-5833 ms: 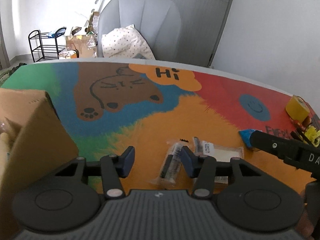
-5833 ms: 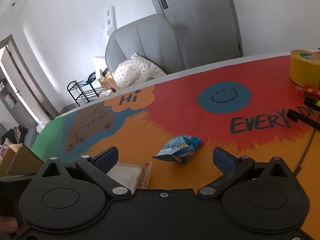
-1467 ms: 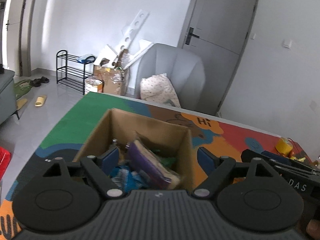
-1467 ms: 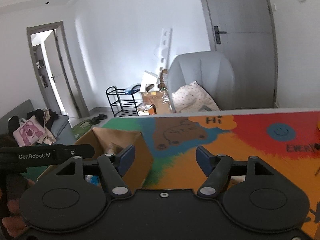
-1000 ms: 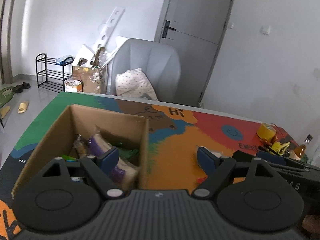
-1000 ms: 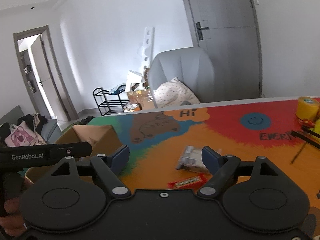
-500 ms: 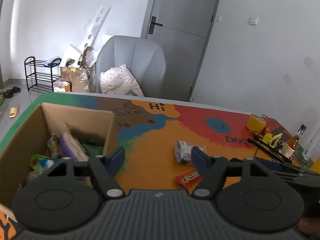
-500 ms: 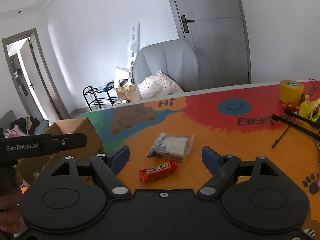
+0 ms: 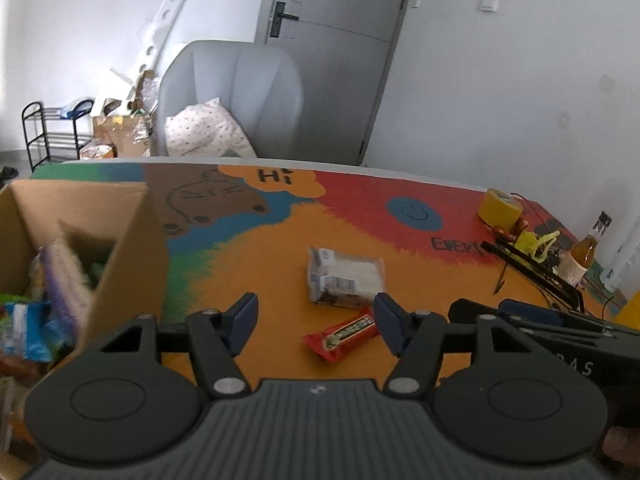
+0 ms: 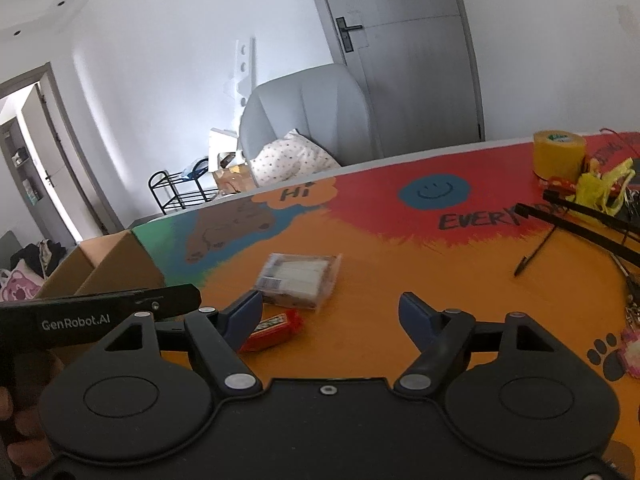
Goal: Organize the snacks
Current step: 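Grasp the red chocolate bar with the left gripper while the right approaches the bread pack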
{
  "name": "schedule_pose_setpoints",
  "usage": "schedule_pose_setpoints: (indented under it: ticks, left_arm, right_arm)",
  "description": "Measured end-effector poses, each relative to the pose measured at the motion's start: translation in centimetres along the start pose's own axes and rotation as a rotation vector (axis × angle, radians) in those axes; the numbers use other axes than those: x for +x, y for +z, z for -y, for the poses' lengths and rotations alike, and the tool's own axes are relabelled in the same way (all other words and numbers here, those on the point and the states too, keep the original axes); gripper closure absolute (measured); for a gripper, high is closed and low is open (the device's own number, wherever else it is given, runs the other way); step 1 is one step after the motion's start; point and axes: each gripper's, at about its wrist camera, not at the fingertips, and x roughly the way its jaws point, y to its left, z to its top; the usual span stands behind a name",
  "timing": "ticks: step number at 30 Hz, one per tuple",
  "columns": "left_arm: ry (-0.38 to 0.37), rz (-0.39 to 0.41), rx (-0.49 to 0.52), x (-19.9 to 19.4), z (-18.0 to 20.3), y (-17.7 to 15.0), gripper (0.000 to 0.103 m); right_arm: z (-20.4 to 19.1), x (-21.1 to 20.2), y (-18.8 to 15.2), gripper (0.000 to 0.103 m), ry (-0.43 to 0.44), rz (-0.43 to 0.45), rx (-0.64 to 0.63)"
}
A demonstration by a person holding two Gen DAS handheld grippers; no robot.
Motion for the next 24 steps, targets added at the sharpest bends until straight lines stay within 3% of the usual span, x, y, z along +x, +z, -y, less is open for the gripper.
schedule_pose_setpoints:
  ticks: [8, 13, 20, 24]
  left_arm:
    - [-0.017, -0.042, 0.026, 3.2, 1.4, -0.1, 0.040]
    - [-0.022, -0.071, 0.032, 5.2, 1.9, -0.2, 0.050]
    - [-0.024, -0.107, 0.039, 7.2, 2.1, -0.6, 0.053]
    - [-0.042, -0.148, 0.030, 7.9, 1.9, -1.1, 0.060]
  right_arm:
    - [2.0, 1.0, -0.1, 0.028, -0.008, -0.024, 0.026]
    - [3.0, 2.0, 0.0, 0.030, -0.004, -0.053, 0.037]
    - [3.4, 3.2, 0.1, 0.029, -0.009, -0.068, 0.047]
    - [3.2, 3.8, 0.2, 0.027, -0.014, -0.075, 0.049]
